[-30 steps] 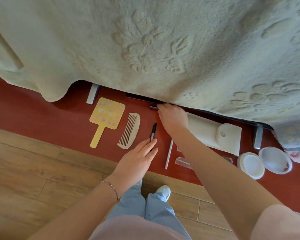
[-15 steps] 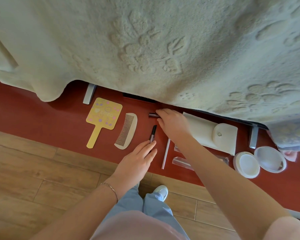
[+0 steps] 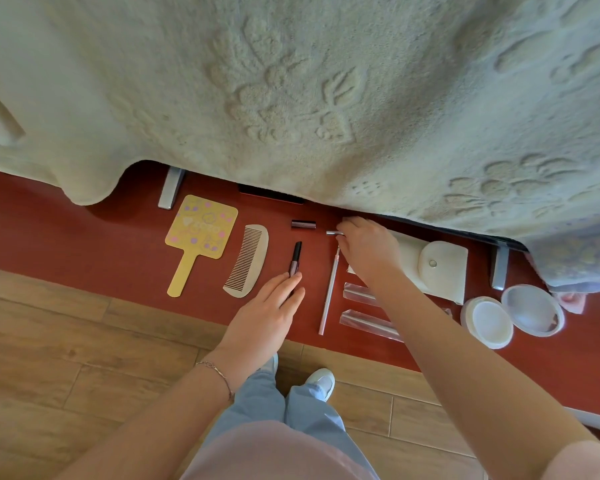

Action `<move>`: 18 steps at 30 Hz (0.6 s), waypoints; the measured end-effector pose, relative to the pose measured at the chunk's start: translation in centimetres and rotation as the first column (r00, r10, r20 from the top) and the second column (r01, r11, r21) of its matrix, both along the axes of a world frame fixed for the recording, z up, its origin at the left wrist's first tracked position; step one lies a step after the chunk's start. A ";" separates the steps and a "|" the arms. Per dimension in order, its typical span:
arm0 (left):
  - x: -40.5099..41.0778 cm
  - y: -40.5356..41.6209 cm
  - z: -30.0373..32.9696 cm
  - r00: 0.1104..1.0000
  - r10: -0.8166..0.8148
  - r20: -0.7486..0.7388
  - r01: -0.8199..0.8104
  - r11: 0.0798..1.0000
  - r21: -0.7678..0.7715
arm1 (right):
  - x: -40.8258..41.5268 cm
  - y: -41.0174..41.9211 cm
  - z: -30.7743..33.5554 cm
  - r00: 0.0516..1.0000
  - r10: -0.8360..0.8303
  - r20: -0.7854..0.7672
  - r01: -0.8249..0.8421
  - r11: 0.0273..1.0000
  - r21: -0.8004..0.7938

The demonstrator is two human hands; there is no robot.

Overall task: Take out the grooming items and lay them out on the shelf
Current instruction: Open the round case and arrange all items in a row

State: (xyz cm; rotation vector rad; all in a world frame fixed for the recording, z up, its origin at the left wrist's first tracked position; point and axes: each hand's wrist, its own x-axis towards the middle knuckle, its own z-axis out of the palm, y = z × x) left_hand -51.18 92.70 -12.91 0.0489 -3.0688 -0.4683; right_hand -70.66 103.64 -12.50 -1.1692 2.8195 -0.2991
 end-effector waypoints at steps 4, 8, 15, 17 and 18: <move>0.0 -0.2 0.1 1.000 0.006 -0.004 -0.006 1.000 -0.009 | 0.0 -0.2 0.1 0.999 -0.035 -0.008 0.035 0.999 0.014; 0.0 -0.4 0.2 1.000 0.011 0.006 -0.011 1.000 -0.008 | 0.0 -0.3 0.4 0.999 -0.037 0.008 0.037 0.999 0.030; 0.1 -0.3 0.4 1.000 0.014 0.014 -0.014 1.000 0.000 | -0.1 -0.1 0.6 0.999 -0.030 0.045 0.028 0.998 0.058; 0.1 -0.2 0.3 0.999 0.016 0.032 -0.016 1.000 0.004 | -0.1 0.0 0.6 0.998 -0.019 0.058 0.017 0.999 0.033; 0.2 -0.3 0.3 0.999 0.021 0.039 -0.022 1.000 0.011 | 0.0 0.0 0.7 0.998 -0.013 0.056 0.012 1.000 0.012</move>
